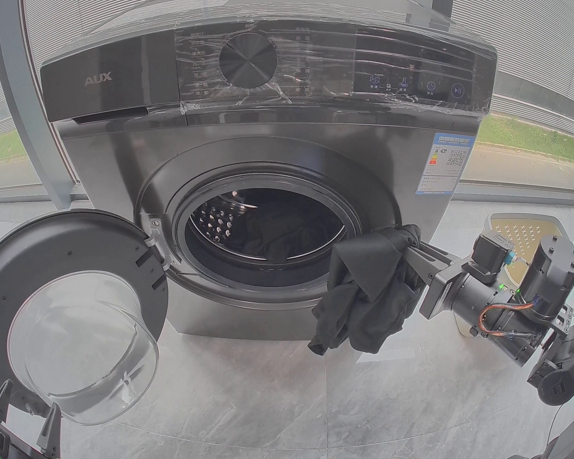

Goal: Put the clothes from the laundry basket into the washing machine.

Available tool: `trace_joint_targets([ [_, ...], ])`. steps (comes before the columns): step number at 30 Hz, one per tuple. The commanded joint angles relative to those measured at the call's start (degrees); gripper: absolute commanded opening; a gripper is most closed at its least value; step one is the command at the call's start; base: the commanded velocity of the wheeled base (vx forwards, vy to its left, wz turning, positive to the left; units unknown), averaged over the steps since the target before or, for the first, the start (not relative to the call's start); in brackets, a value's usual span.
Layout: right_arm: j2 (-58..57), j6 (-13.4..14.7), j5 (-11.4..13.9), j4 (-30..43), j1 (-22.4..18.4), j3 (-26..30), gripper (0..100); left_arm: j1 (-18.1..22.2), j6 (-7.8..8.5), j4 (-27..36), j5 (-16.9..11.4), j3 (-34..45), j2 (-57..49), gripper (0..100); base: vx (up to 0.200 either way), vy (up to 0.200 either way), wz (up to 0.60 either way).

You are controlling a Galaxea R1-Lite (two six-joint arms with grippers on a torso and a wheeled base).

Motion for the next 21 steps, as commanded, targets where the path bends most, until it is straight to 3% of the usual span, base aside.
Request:
trace_joint_targets([
  [1, 0.1, 0.0, 0.0, 0.0, 0.1, 0.0, 0, 0.0, -0.04, 0.0, 0.0, 0.9, -1.0, 100, 0.0, 0.0, 0.0],
  [19, 0.0, -0.1, 0.0, 0.0, 0.2, 0.0, 0, 0.0, -0.04, 0.0, 0.0, 0.9, -1.0, 100, 0.0, 0.0, 0.0],
  [21, 0.0, -0.1, 0.0, 0.0, 0.2, 0.0, 0, 0.0, -0.13, 0.0, 0.0, 0.9, -1.0, 100, 0.0, 0.2, 0.0],
])
